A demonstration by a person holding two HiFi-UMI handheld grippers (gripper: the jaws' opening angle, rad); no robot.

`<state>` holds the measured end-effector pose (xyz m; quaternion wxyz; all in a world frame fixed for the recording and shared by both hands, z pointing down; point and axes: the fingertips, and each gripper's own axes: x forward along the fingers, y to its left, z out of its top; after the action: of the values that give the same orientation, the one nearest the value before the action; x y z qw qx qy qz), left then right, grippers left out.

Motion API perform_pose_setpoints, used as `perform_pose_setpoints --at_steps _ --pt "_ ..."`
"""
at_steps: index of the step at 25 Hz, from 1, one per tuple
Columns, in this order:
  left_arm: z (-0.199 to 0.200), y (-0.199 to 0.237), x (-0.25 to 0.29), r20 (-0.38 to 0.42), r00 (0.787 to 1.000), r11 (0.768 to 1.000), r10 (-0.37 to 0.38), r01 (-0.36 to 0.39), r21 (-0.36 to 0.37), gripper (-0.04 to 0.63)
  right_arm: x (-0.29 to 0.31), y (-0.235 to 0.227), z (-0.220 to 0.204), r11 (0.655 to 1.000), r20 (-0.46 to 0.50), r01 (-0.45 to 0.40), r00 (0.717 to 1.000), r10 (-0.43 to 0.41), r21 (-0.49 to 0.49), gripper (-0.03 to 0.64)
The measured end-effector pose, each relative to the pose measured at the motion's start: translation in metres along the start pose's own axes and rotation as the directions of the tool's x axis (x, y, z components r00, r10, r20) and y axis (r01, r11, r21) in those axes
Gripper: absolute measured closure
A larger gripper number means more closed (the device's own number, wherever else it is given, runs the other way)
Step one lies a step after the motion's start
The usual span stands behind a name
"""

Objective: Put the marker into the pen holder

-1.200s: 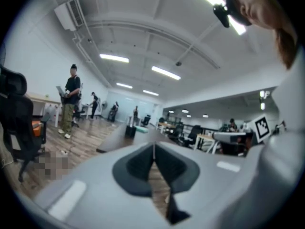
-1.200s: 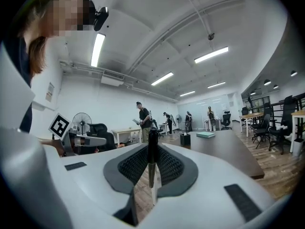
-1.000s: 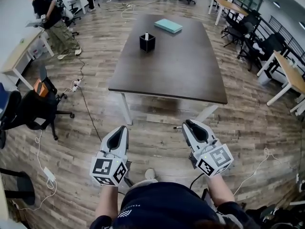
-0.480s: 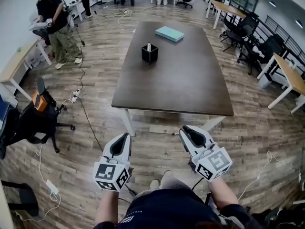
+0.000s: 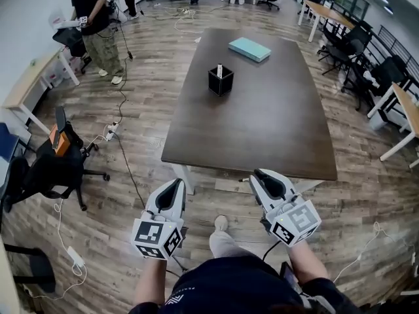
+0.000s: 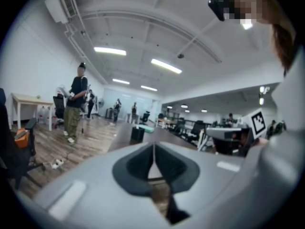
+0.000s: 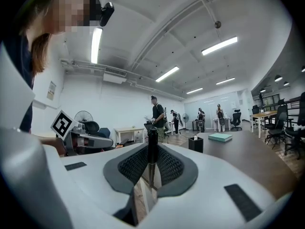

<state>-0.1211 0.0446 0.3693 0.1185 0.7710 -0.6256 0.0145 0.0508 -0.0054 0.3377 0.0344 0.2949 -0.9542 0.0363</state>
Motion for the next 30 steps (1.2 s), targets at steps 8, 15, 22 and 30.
perform_pose_setpoints --at_steps 8,15,22,30 --pt "0.029 0.042 0.069 0.007 1.0 1.0 0.015 -0.015 -0.008 0.58 0.076 -0.046 0.019 0.999 0.016 -0.045 0.999 0.045 -0.007 0.571" --pt "0.04 0.061 0.117 0.012 1.0 1.0 -0.012 0.012 -0.016 0.581 0.113 -0.075 0.025 0.999 0.03 -0.049 0.998 0.049 -0.005 0.571" --pt "0.041 0.074 0.155 -0.018 0.998 0.998 -0.056 0.055 -0.027 0.58 0.143 -0.094 0.029 1.0 0.024 -0.029 0.999 0.029 -0.004 0.571" --pt "0.052 0.105 0.224 -0.043 0.99 0.991 -0.132 0.131 -0.016 0.58 0.197 -0.132 0.04 0.999 0.036 0.038 0.999 -0.037 -0.002 0.571"
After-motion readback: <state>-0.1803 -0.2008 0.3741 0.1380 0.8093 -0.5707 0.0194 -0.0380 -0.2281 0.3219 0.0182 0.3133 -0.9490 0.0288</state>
